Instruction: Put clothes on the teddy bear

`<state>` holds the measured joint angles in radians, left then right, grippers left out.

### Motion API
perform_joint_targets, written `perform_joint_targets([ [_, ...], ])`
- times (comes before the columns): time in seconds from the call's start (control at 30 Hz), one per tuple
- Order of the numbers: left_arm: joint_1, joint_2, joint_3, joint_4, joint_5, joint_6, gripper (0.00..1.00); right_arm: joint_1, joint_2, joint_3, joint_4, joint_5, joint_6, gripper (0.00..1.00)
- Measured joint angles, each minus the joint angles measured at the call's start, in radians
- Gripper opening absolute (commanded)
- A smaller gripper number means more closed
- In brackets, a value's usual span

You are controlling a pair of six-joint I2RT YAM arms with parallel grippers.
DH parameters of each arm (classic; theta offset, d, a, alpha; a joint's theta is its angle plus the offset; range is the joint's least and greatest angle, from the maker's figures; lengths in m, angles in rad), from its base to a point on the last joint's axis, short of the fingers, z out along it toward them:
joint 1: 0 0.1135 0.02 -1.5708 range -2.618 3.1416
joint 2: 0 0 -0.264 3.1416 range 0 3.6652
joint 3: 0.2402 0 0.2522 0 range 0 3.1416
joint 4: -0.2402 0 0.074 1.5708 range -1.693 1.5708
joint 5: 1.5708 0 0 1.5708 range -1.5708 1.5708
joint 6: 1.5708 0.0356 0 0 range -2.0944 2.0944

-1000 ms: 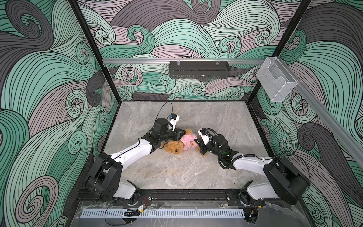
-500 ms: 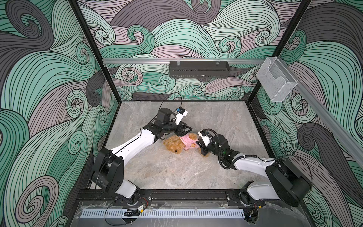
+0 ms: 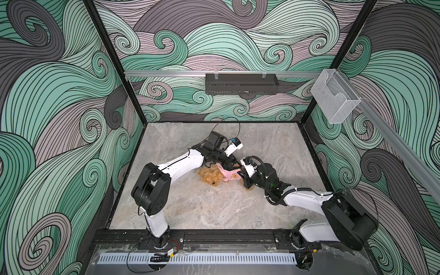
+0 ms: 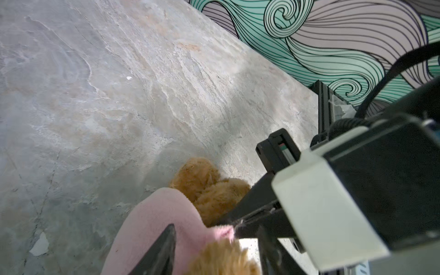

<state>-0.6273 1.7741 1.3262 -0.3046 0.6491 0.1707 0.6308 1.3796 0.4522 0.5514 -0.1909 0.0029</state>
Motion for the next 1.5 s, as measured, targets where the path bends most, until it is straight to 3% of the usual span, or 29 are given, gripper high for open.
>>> perform_joint_targets([
  [0.37,-0.008,0.026,0.051,-0.089,-0.002,0.059,0.02,0.0,0.0,-0.008,0.005,0.006,0.001,0.0],
  [0.5,0.003,0.023,0.072,-0.113,-0.002,0.029,0.0,0.0,-0.01,-0.008,-0.002,0.028,-0.003,0.0],
  [0.67,0.055,-0.037,0.002,0.015,0.006,-0.153,0.0,0.0,-0.046,-0.014,-0.014,0.08,-0.006,0.03],
  [0.93,0.103,-0.154,-0.284,0.414,-0.089,-0.621,0.0,0.01,-0.044,-0.045,0.037,0.106,0.029,0.05],
  [1.0,0.103,-0.154,-0.311,0.458,-0.103,-0.694,0.0,0.014,-0.034,-0.048,0.041,0.114,0.035,0.11],
  [1.13,0.104,-0.154,-0.316,0.492,-0.124,-0.752,0.0,0.015,-0.038,-0.043,0.008,0.152,0.026,0.39],
  [1.2,0.104,-0.155,-0.316,0.493,-0.141,-0.752,0.0,0.015,-0.05,-0.035,-0.048,0.173,0.011,0.49],
  [1.5,0.092,-0.139,-0.312,0.493,-0.09,-0.713,0.0,0.013,-0.146,0.067,-0.183,0.13,-0.06,0.72],
])
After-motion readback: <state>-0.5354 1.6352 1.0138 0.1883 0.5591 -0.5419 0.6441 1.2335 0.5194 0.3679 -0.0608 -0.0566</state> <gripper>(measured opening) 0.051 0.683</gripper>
